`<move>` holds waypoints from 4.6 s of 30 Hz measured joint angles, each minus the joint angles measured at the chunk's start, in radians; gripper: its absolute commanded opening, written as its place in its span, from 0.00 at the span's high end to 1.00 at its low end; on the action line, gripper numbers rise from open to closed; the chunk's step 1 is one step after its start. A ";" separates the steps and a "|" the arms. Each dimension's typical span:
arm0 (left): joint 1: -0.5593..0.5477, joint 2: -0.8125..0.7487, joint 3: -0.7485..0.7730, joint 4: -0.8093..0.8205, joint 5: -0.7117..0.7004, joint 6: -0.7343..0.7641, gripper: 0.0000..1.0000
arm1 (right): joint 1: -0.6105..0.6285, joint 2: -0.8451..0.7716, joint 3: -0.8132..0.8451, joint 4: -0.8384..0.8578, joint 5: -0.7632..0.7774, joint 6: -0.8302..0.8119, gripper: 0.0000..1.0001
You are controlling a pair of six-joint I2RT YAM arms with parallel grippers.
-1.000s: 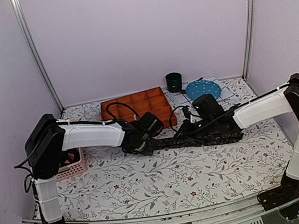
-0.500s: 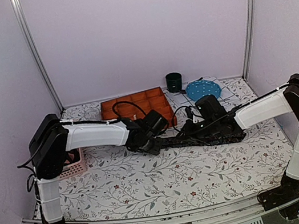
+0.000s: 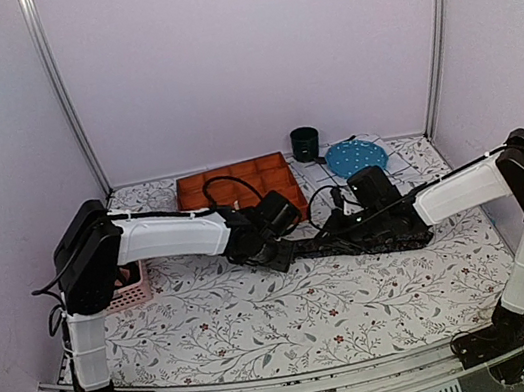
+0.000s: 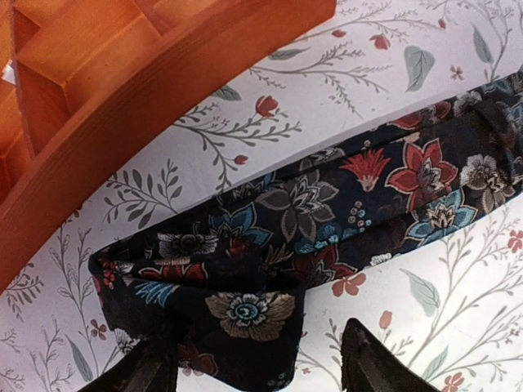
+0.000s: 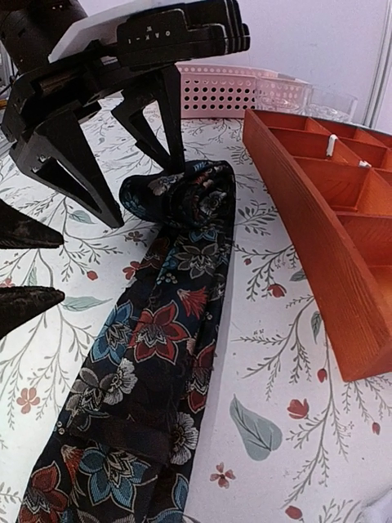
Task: Roll the ties
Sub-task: Roll the tie at the center of the board.
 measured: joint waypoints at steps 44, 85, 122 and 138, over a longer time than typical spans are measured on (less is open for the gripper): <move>0.185 -0.606 -0.617 0.309 0.128 -0.196 1.00 | 0.061 0.402 0.581 -0.172 -0.296 -0.117 0.89; 0.201 -0.552 -0.657 0.383 0.209 -0.209 1.00 | 0.023 0.426 0.578 -0.310 -0.200 -0.214 0.72; 0.203 -0.625 -0.743 0.370 0.200 -0.228 1.00 | 0.135 0.375 0.849 -0.653 0.014 -0.917 0.16; 0.206 -0.629 -0.756 0.375 0.203 -0.231 1.00 | 0.142 0.476 0.871 -0.670 0.037 -0.943 0.16</move>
